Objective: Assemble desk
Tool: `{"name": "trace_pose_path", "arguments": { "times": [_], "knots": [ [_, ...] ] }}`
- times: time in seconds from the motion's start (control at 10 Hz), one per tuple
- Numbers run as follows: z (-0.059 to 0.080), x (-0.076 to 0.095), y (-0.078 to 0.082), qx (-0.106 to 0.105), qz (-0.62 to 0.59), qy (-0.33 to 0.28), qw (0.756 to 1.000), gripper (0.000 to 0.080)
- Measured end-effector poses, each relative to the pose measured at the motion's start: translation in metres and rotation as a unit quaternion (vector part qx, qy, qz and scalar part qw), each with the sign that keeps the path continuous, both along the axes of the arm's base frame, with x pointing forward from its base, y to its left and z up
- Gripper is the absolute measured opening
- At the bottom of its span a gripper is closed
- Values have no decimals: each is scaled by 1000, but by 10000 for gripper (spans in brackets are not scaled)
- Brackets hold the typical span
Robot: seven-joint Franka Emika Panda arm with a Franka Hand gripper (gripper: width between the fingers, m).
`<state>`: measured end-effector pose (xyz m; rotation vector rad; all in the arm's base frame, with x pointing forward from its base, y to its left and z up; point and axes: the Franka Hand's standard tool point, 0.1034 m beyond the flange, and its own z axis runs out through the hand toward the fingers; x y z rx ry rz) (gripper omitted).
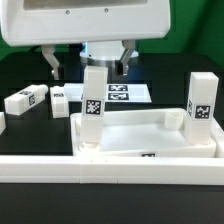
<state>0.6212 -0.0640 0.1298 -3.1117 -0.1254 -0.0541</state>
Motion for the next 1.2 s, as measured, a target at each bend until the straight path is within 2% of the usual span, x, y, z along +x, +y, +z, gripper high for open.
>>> {"name": "trace_pose_path", "arguments": {
  "times": [0.1,0.4,0.6,0.7,1.2],
  "knots": [
    [-1,0,0,-6,6,1,1000,649],
    [-5,-1,4,-4,8,3,1000,649],
    [-8,-2,4,-4,13,6,1000,366],
    [-8,-2,4,-4,13,6,1000,288],
    [-8,-2,4,-2,-17,7,1000,288]
  ]
}}
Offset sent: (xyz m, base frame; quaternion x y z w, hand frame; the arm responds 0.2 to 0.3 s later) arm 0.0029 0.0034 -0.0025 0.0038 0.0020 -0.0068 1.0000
